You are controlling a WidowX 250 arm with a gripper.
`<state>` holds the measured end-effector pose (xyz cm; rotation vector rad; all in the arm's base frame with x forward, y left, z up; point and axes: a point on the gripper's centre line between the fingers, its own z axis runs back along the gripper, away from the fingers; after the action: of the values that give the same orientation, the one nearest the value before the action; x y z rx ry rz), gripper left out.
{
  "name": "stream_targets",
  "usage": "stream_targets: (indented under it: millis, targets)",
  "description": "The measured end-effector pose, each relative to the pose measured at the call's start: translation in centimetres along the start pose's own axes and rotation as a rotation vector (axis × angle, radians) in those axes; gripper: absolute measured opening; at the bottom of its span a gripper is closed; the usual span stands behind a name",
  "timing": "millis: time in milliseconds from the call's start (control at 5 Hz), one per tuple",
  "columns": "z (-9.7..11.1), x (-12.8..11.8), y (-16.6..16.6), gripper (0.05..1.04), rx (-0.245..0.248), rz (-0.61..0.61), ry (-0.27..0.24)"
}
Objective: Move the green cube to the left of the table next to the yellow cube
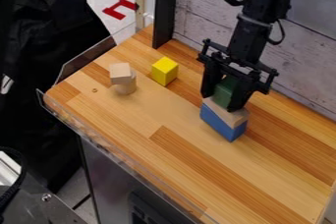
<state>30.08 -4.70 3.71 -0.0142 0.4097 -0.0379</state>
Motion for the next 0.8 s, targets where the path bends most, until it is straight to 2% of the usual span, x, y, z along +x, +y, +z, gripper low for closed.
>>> stream_targets:
  millis: [200, 400, 600, 800]
  targets:
    - [-0.3, -0.4, 0.2, 0.574, -0.017, 0.013, 0.011]
    - [0.5, -1.2, 1.4, 0.574, -0.029, 0.057, -0.017]
    - [2.1, -1.6, 3.6, 0.574, -0.072, 0.109, -0.075]
    - [2.8, -1.4, 5.3, 0.574, -0.069, 0.142, -0.094]
